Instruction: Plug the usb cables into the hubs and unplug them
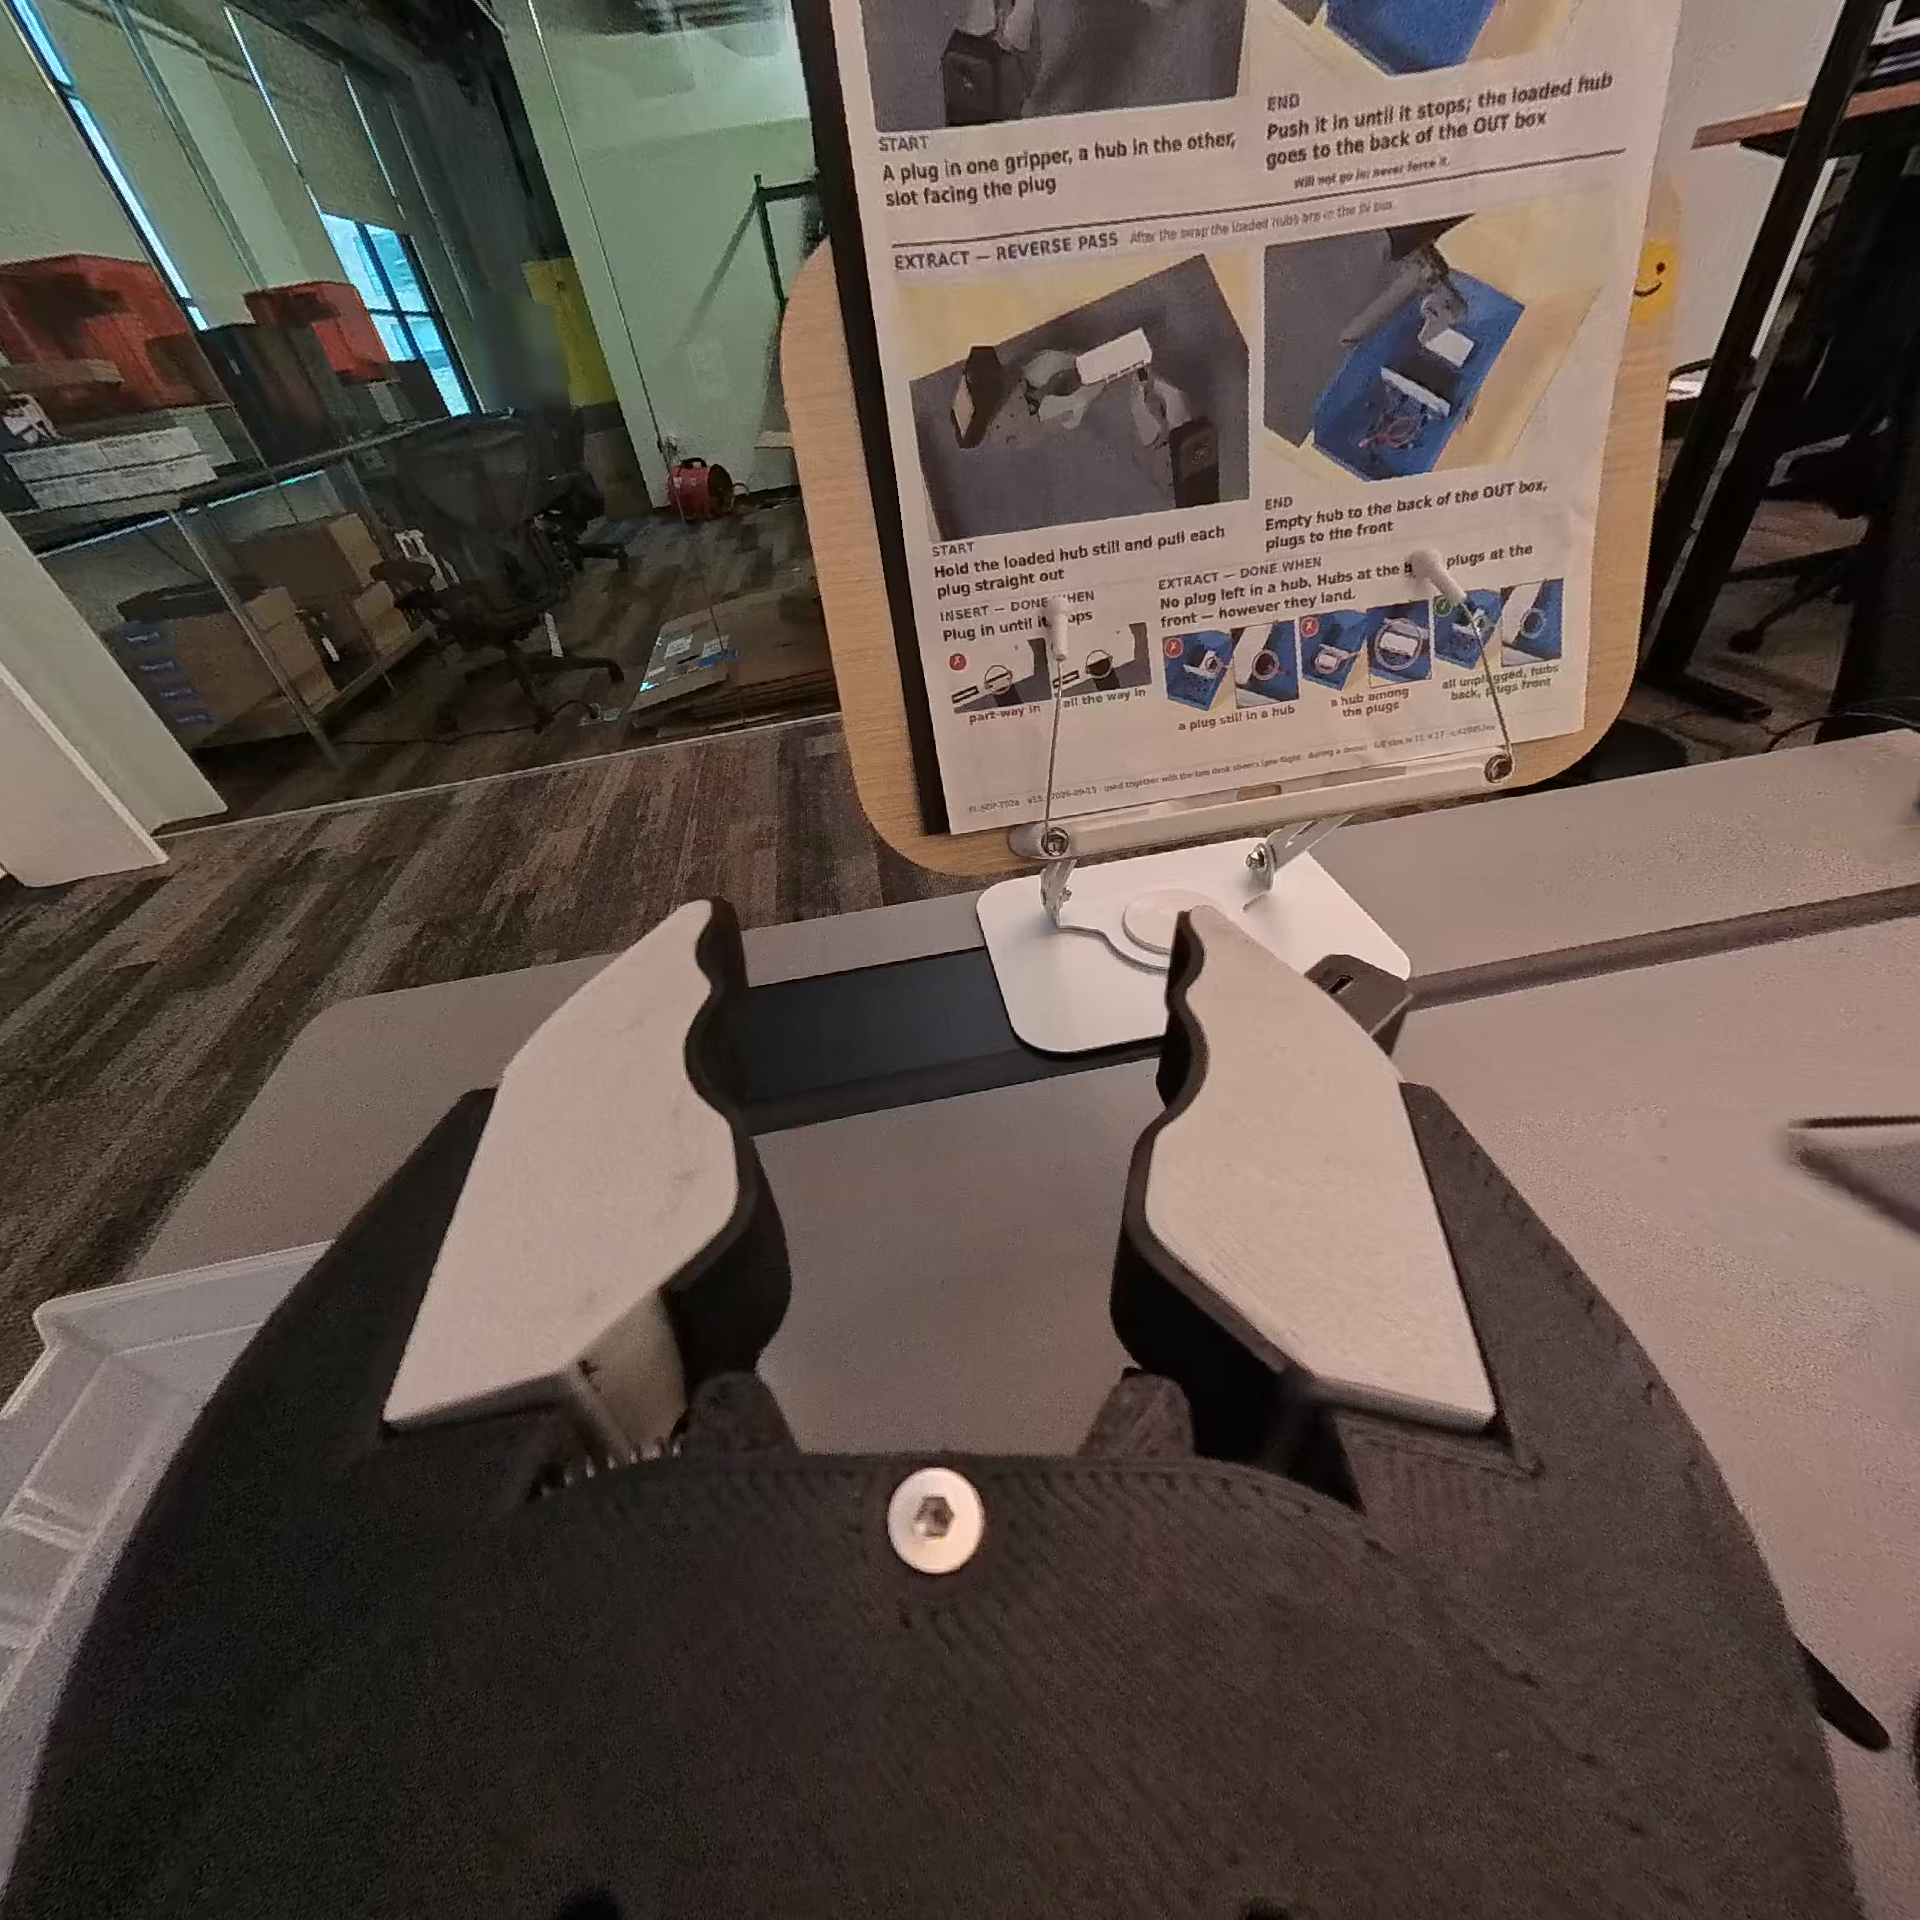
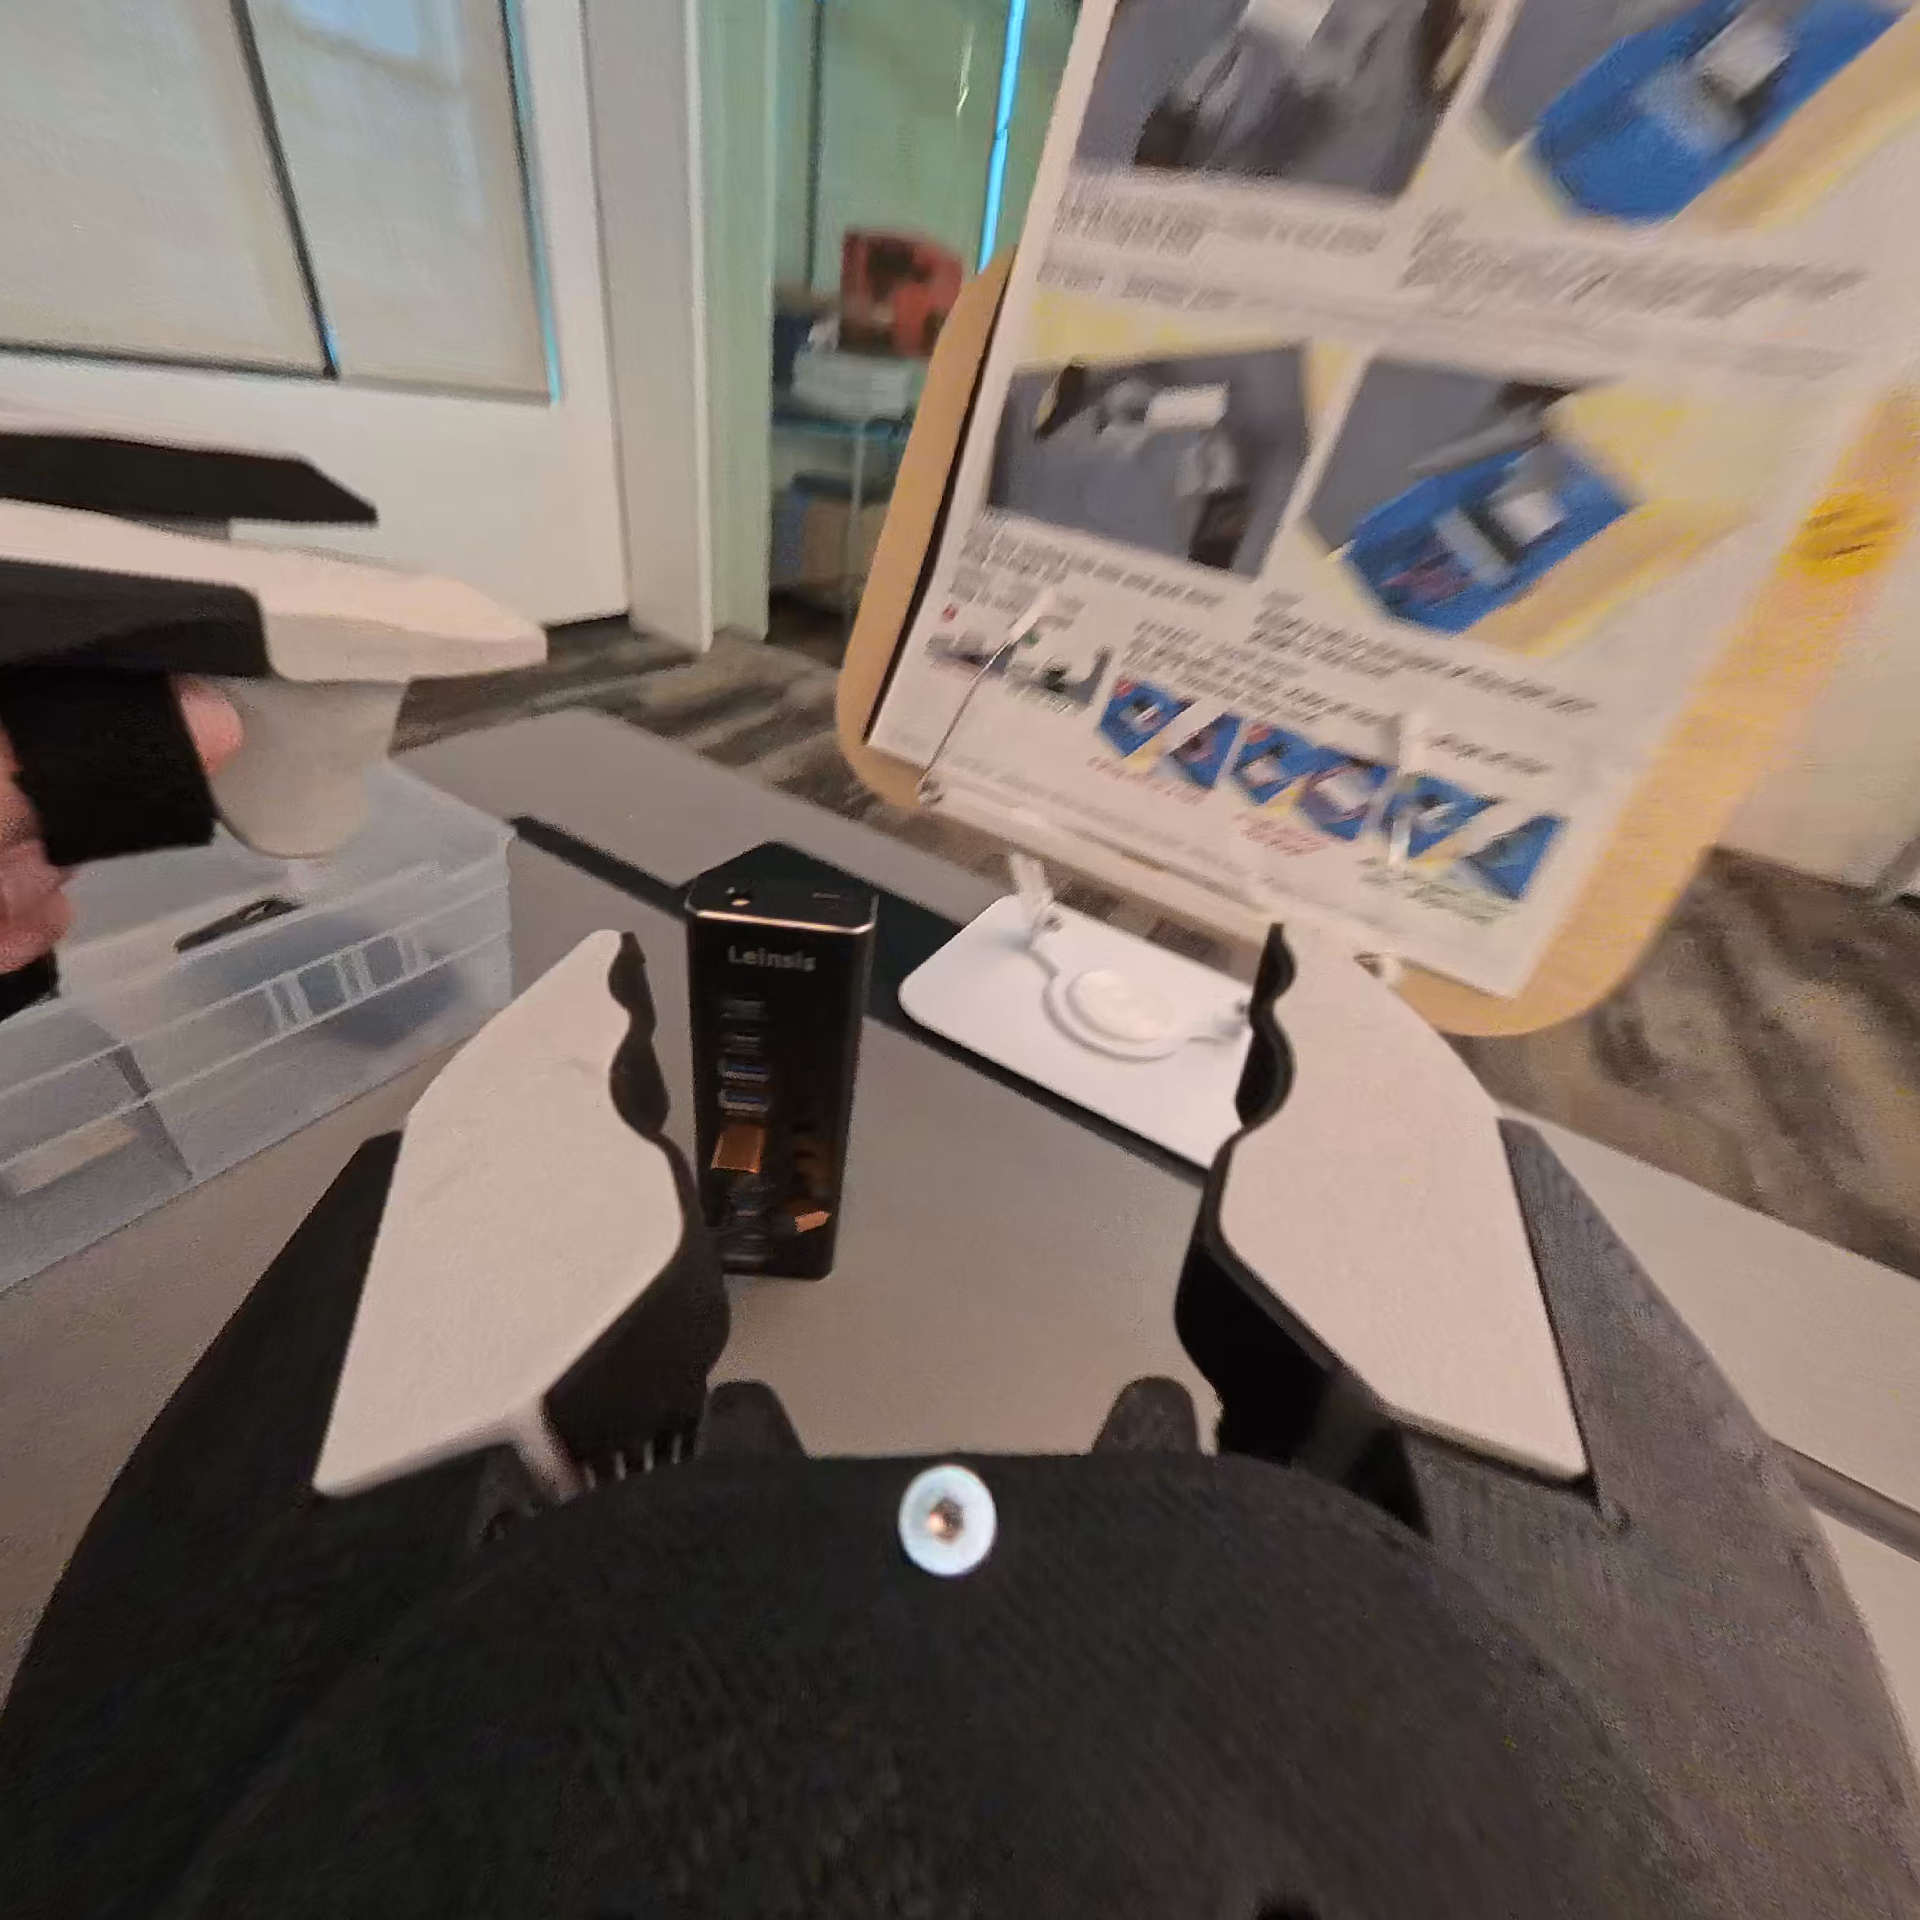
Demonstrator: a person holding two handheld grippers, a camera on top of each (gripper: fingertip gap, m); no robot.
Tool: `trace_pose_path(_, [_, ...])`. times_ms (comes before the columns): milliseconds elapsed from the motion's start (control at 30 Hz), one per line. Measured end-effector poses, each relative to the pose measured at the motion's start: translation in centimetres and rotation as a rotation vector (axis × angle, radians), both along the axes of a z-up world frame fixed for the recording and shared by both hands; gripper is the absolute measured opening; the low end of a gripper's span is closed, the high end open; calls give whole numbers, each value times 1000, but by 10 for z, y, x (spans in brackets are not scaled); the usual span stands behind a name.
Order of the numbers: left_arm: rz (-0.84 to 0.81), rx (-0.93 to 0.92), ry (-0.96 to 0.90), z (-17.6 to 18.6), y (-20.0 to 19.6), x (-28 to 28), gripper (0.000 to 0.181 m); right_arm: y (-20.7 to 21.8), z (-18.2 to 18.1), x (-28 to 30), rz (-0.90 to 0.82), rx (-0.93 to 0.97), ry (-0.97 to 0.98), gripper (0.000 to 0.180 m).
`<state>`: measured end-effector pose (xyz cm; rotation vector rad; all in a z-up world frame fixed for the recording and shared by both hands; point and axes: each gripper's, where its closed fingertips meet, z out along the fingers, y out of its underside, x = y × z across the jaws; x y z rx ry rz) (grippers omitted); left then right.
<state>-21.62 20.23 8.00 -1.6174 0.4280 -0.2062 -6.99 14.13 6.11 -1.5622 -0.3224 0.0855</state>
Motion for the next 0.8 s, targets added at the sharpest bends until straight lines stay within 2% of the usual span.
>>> trace_pose_path(100, [-3, -4, 12, -2, 0, 2, 77, -28, 19, 27, -103, 98, -7, 113])
trace_pose_path(300, [-21, -19, 36, -6, -2, 9, 77, -53, 30, 85, -407, 140, -103, 113])
trace_pose_path(633, [-101, -19, 68, 3, -20, 28, 76, -58, 26, 117, -476, 126, -152, 110])
trace_pose_path(733, [-206, -26, 97, 11, -41, 47, 74, -56, 35, 126, -490, 167, -204, 109])
trace_pose_path(800, [-339, -63, 116, 12, -67, 66, 72, -56, 46, 136, -489, 194, -243, 109])
